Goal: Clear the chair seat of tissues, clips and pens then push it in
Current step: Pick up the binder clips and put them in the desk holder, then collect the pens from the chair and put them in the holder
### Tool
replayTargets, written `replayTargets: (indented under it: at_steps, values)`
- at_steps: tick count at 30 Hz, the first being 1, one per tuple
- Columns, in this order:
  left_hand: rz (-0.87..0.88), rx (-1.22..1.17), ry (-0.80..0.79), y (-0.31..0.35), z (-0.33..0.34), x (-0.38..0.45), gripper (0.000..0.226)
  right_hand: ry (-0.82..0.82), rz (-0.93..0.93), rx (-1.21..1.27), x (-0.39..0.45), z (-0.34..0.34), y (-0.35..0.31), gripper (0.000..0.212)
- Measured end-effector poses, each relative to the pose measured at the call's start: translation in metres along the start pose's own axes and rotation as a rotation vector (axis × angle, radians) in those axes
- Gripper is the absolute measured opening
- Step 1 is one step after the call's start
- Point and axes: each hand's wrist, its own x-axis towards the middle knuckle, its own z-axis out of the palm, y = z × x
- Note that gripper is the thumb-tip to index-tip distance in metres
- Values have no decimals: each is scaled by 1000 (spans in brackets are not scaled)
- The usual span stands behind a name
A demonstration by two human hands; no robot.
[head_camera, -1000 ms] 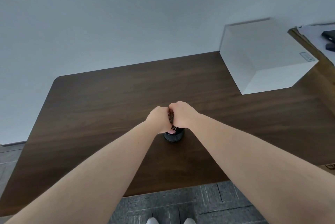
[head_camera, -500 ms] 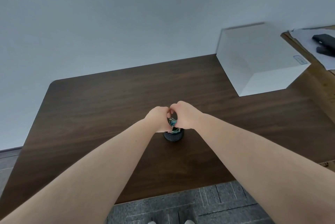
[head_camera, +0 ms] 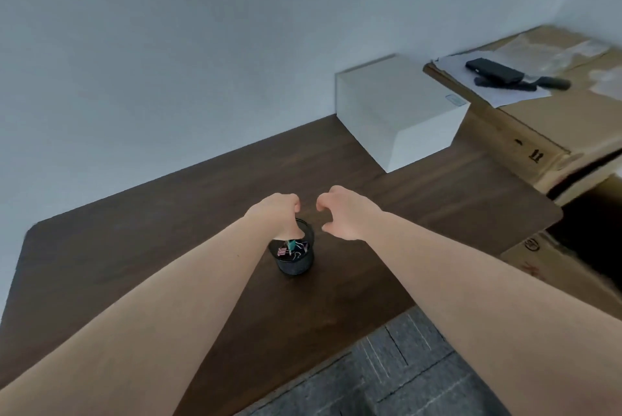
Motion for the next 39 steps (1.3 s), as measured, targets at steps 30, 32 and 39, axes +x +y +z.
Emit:
replayTargets:
  at_steps: [30,32,39]
  values:
    - [1024,649,-174,498,170,-91,91,182,1098,392,-461,109,315,74]
    - [1051,654,-181,534,188,-107,91,197,1165,430,-494,120,334,74]
    - [1185,793,-239,625,257,-144,91,223,1386,567,-582,171,368,73]
